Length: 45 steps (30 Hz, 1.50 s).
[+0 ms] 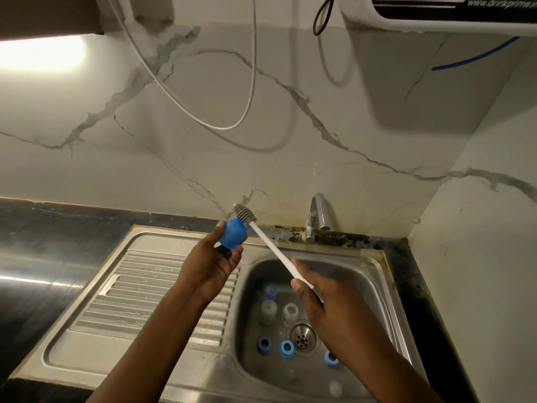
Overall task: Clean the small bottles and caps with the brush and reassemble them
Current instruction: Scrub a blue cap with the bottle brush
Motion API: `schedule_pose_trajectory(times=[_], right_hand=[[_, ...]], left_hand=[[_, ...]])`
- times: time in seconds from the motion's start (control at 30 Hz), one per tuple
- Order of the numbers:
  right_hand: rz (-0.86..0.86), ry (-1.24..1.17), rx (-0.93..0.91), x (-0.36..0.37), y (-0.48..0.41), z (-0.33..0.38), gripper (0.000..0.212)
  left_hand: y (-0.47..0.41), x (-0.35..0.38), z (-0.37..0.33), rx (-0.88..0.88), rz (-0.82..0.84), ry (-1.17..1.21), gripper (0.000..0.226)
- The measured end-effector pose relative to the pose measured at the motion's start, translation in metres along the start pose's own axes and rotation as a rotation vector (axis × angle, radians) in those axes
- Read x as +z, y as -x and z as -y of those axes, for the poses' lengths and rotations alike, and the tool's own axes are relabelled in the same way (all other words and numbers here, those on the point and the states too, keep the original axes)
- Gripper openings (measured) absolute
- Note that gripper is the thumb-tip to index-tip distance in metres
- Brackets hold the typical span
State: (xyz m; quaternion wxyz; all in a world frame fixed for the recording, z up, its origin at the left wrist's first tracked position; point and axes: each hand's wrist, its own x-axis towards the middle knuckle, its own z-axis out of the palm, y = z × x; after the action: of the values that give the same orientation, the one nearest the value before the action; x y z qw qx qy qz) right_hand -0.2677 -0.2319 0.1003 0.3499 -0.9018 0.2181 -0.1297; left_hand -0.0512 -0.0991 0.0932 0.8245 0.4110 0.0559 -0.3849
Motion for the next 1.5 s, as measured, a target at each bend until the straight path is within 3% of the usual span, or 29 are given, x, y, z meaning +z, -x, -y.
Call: schedule_pose_trajectory(times=[0.13, 0.5, 0.7, 0.87, 1.1, 1.3, 1.5], right_hand=[[0.018, -0.018, 0.017, -0.001, 0.009, -0.005, 0.058], [-0.008, -0.009, 0.056, -0.004, 0.002, -0.012, 0.046], [-0.038, -0.026, 0.051, -0.001, 0.002, -0.015, 0.035], [0.029, -0.087, 0.06, -0.002, 0.017, -0.015, 0.042], [0.008, -0.109, 0.095, -0.003, 0.016, -0.018, 0.044], [-0.012, -0.055, 0.096, -0.002, 0.017, -0.015, 0.054], [0.025, 0.022, 0.07, -0.003, 0.022, -0.011, 0.047]], left_hand=[[-0.004, -0.003, -0.009, 0.006, -0.031, 0.036, 0.049], [0.004, 0.012, 0.015, -0.033, 0.056, -0.119, 0.054], [-0.002, 0.018, 0.008, -0.007, 0.034, 0.015, 0.049], [-0.013, 0.011, -0.001, 0.084, 0.004, 0.164, 0.056], [-0.011, 0.012, 0.011, 0.088, 0.044, -0.097, 0.061], [-0.01, 0.009, 0.011, 0.065, 0.004, -0.049, 0.042], [-0.005, 0.008, 0.009, 0.104, -0.044, -0.143, 0.04]])
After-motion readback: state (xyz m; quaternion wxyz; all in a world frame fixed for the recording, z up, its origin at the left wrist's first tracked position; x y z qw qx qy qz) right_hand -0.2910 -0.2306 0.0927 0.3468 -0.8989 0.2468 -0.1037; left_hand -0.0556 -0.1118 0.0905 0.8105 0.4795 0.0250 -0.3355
